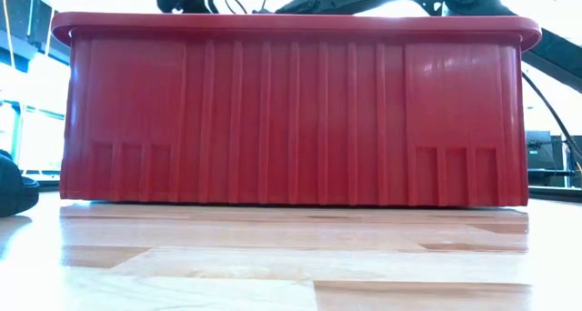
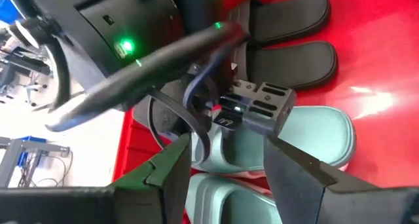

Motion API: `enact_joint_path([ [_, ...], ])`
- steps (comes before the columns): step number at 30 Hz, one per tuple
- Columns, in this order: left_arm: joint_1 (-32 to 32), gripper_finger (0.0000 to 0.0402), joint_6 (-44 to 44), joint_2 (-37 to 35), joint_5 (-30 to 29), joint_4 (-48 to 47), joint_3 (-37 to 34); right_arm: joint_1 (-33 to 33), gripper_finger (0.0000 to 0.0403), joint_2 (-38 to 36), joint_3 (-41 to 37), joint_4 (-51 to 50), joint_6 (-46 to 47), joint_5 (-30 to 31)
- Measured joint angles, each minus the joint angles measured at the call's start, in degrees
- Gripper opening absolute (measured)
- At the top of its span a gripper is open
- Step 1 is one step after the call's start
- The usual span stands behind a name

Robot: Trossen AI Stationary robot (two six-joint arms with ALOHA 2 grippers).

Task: Pick and place slides into bin
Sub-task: Put the green slide into the red bin

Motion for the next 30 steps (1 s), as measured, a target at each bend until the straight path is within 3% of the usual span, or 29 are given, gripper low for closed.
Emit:
enact_joint_path([
  [9, 0.0, 0.0172, 0.02, 0.0, -0.17, -0.28, 0.01, -0.14, 0.0139, -0.52, 0.0, -0.26, -2.23, -4.98],
  [20, 0.0, 0.0172, 0.02, 0.0, -0.17, -0.28, 0.01, -0.19, 0.0232, -0.52, 0.0, -0.71, -4.82, -0.61],
  [30, 0.0, 0.0172, -0.09, 0.0, -0.19, -0.31, 0.01, 0.66, 0.0238, -0.52, 0.0, -0.91, -3.45, -0.82],
])
